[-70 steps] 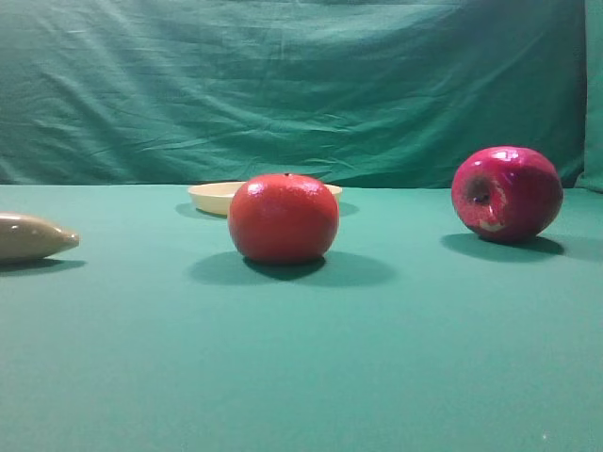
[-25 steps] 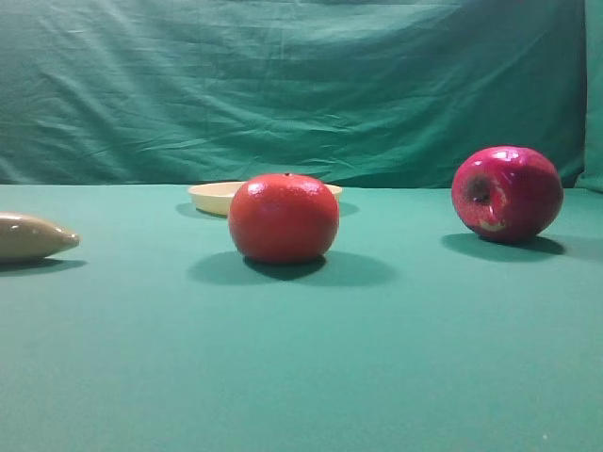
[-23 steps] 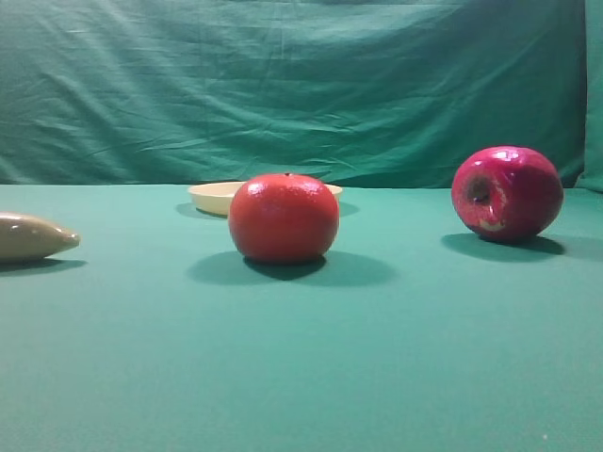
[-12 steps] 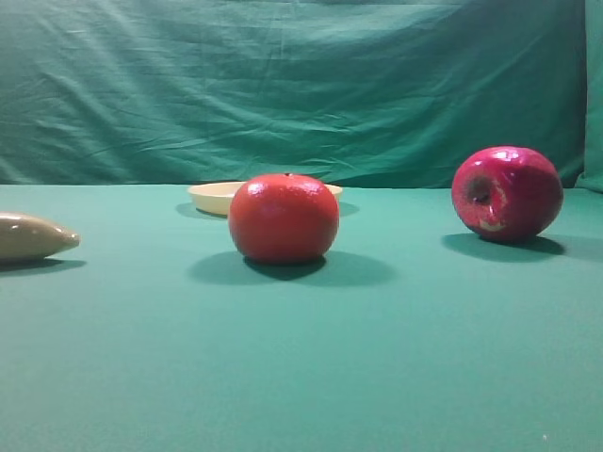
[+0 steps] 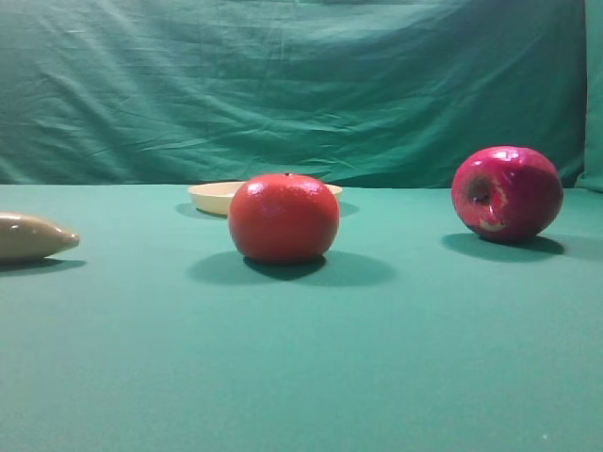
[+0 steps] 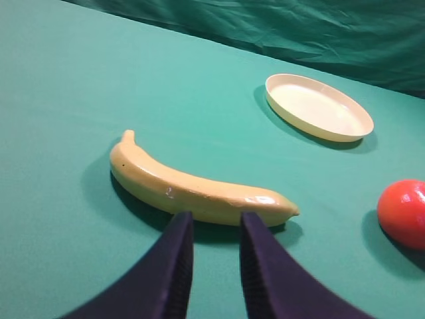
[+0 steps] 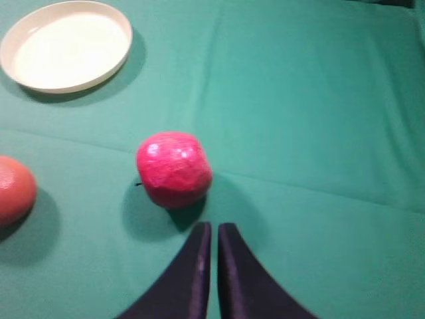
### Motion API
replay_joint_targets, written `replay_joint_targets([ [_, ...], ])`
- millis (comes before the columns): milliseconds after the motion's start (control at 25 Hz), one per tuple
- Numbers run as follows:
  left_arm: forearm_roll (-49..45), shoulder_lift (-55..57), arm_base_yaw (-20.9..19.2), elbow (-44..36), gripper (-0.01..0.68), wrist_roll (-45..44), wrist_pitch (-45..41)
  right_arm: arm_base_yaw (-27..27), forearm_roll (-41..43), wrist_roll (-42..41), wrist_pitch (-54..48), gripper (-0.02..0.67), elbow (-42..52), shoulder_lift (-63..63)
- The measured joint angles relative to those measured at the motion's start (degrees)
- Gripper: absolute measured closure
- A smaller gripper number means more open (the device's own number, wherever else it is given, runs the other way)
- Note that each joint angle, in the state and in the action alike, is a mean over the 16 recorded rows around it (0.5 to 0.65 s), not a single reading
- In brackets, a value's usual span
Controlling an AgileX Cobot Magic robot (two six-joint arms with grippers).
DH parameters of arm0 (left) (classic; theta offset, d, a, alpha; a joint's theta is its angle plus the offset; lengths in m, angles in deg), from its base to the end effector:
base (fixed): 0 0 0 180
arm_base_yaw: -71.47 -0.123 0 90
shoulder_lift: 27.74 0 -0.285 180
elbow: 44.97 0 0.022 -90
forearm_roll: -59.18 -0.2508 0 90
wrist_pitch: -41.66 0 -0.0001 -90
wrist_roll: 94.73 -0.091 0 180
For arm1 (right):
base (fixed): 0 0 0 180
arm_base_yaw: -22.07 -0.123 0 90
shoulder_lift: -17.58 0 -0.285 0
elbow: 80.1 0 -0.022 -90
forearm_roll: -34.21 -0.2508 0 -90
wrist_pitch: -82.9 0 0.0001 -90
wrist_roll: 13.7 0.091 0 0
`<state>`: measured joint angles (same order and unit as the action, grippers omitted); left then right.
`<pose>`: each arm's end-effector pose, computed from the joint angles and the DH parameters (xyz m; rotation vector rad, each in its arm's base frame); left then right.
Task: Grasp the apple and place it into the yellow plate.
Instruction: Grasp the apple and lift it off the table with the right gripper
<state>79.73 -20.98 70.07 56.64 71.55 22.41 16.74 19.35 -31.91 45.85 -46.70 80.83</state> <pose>0.0532 -0.0093 0.1789 -0.0300 1.8032 -0.1589 0.1872 0.0316 0.3092 -0.3113 2.2912 0.1715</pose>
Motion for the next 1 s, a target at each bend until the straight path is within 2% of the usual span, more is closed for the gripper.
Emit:
replay_joint_targets([
  [320, 0.00, 0.00, 0.00, 0.00, 0.516, 0.00, 0.00, -5.69, -3.32, -6.18, -0.43, 0.646, -7.59, 14.19],
  [480, 0.00, 0.00, 0.00, 0.00, 0.516, 0.00, 0.00, -7.70, -2.53, -6.64, 0.06, 0.592, -11.06, 20.91],
  [600, 0.00, 0.00, 0.00, 0.00, 0.516, 0.00, 0.00, -8.19, -2.30, -7.09, 0.44, 0.496, -13.27, 25.54],
  [1000, 0.00, 0.00, 0.00, 0.00, 0.516, 0.00, 0.00, -8.24, -2.18, -9.00, 2.50, 0.103, -16.94, 37.47],
])
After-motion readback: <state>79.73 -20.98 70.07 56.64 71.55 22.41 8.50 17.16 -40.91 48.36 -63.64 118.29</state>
